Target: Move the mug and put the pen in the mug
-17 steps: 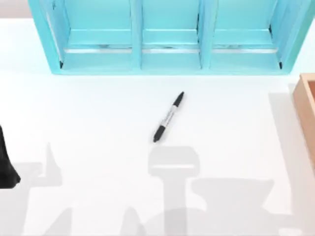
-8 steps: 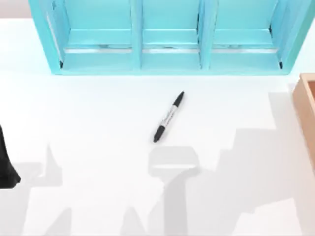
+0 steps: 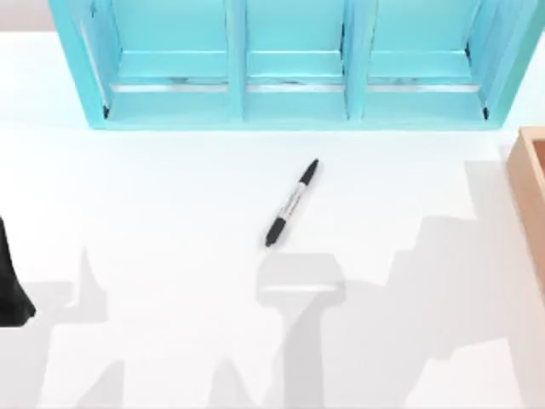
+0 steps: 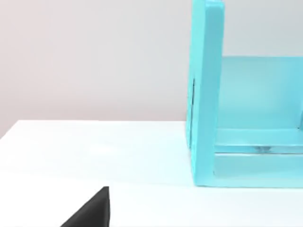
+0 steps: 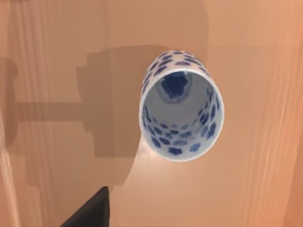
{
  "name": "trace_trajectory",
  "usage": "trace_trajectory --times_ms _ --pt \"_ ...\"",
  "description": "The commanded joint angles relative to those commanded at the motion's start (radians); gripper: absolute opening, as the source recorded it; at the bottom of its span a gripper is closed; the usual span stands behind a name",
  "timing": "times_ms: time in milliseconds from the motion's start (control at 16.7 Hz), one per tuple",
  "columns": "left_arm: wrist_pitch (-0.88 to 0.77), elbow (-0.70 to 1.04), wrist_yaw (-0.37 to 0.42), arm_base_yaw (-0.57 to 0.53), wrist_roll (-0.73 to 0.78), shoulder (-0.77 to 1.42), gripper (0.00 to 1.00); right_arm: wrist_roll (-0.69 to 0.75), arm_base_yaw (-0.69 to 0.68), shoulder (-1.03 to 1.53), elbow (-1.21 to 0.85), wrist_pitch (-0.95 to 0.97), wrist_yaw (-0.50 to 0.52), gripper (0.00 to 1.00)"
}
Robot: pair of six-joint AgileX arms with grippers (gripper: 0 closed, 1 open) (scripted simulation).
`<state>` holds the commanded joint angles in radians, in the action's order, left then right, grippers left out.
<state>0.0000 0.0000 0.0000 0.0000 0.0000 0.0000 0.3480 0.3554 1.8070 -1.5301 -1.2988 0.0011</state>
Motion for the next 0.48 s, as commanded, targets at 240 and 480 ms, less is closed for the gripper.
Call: trace_trajectory --times_ms 240,480 --pt "0.0 0.0 0.0 0.0 0.0 0.0 1.0 -0.003 0.001 0.025 0.093 0.109 0.0 1.0" --pt "0.0 0.0 0.0 0.0 0.0 0.0 1.0 -0.003 0.002 0.067 0.235 0.312 0.0 1.0"
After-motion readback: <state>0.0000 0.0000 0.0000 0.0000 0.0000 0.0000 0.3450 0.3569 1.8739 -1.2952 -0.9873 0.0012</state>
